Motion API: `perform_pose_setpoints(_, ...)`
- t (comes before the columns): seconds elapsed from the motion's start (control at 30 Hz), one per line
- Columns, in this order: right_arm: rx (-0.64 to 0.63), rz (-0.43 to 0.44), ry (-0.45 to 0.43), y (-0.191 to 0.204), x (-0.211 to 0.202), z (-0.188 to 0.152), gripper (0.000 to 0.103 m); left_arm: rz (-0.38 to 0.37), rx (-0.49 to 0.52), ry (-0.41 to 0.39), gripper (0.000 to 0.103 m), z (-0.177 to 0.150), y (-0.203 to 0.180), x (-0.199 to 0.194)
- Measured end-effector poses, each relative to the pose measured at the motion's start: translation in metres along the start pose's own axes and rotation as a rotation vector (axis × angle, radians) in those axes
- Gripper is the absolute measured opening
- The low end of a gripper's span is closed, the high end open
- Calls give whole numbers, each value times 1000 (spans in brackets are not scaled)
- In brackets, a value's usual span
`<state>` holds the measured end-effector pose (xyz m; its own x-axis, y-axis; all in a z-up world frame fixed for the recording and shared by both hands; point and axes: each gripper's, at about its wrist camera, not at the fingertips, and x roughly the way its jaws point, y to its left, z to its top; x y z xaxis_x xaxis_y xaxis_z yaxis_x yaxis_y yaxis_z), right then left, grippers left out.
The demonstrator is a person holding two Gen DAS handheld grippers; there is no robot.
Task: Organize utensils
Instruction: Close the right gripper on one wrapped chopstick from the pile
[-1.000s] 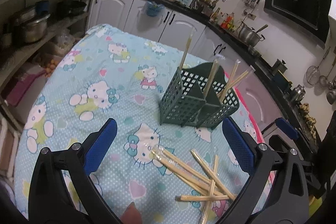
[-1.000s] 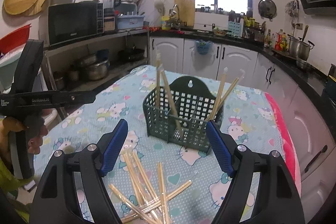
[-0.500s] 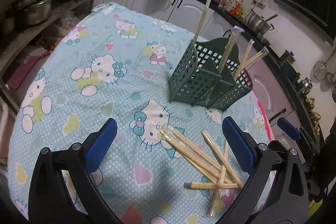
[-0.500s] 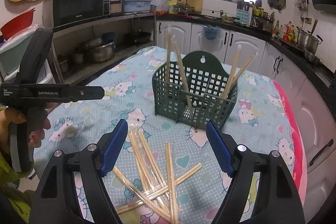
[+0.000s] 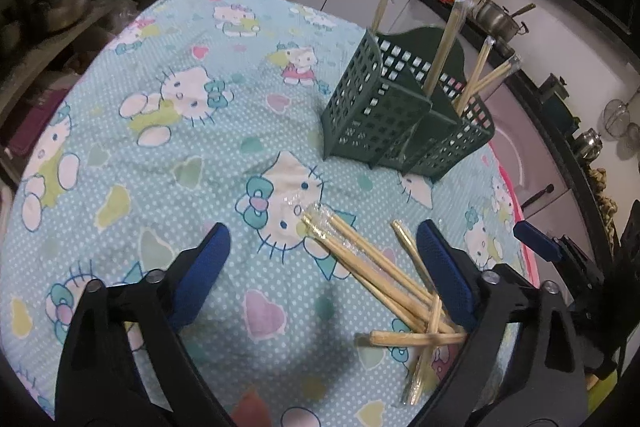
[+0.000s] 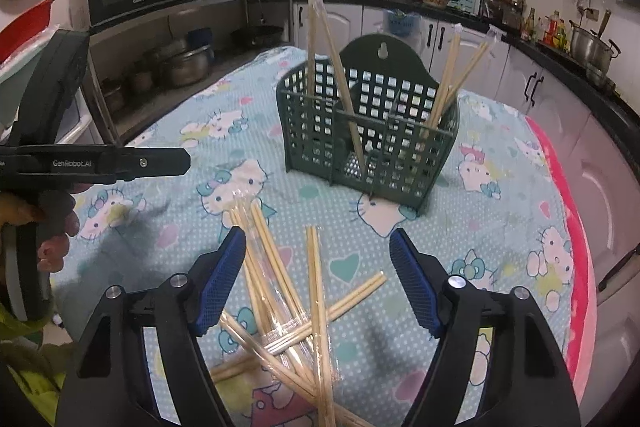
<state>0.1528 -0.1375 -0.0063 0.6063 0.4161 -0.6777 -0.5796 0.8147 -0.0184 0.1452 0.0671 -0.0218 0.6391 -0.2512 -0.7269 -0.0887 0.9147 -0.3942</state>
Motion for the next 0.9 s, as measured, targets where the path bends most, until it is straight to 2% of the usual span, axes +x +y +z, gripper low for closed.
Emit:
perform_pose_setpoints(0.17,5,0,29,-3,9,-5,65,-9,-22,60,61,-7,3,16)
perform_pose_setpoints(0.37,18,1,53,-7,17,-11,61,-45,-60,129,47,-15,7,33)
perform_pose_setpoints(0.6,22,4,73,-9,26,-13,59,-87,-104,175,41,-20,8,50)
perform_pose_setpoints(0.73,33,3,85,-12,31,-14,58,-108,-135,189,33,-15,8,60)
perform_pose_setpoints(0.9,34,8,101,-13,38,-14,55,-117,-179,199,32,-10,10,71)
